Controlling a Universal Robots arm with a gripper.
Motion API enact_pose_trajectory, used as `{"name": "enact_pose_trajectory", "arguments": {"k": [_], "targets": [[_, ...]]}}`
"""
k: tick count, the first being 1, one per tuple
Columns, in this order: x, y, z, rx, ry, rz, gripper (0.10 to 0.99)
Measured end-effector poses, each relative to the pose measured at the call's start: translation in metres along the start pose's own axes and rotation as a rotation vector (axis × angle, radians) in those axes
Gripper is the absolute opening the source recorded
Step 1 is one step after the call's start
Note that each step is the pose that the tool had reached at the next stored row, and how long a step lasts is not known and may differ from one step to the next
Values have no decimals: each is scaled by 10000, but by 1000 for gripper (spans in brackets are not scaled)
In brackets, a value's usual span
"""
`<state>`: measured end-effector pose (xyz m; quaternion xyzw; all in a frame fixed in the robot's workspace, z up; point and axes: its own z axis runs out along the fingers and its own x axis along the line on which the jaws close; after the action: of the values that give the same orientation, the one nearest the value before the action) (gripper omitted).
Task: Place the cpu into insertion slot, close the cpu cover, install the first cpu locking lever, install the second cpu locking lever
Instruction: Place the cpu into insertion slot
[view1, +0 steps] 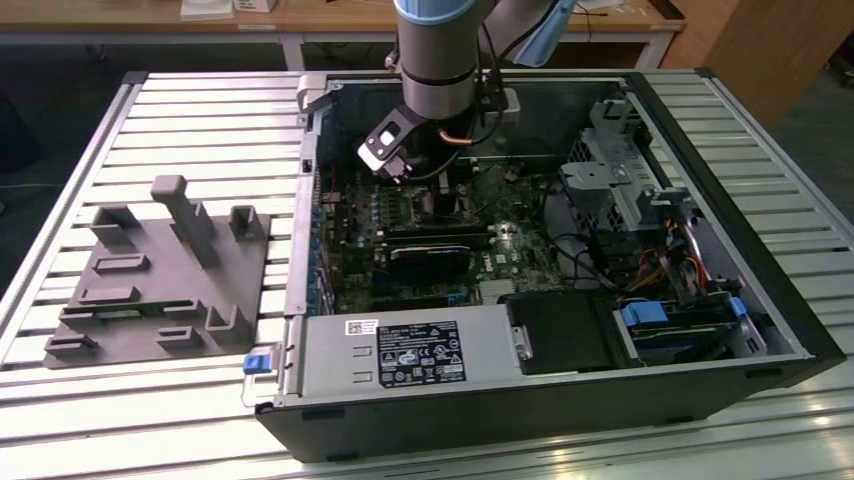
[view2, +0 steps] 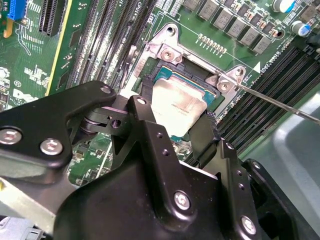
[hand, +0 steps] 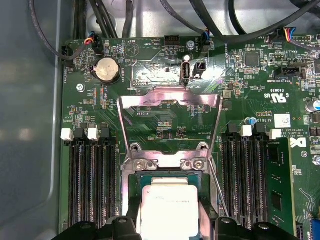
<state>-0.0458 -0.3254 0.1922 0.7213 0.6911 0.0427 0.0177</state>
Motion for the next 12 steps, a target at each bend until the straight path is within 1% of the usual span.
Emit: {"name": "enact_pose_trajectory", "arguments": {"k": [5,6,9,12], "targets": [[1,0,2,-2,4,0,553],[0,0,2,-1,2,0,612],[0,0,0,1,-1,0,612],[1,2,-24,0,-1,0,612]]}}
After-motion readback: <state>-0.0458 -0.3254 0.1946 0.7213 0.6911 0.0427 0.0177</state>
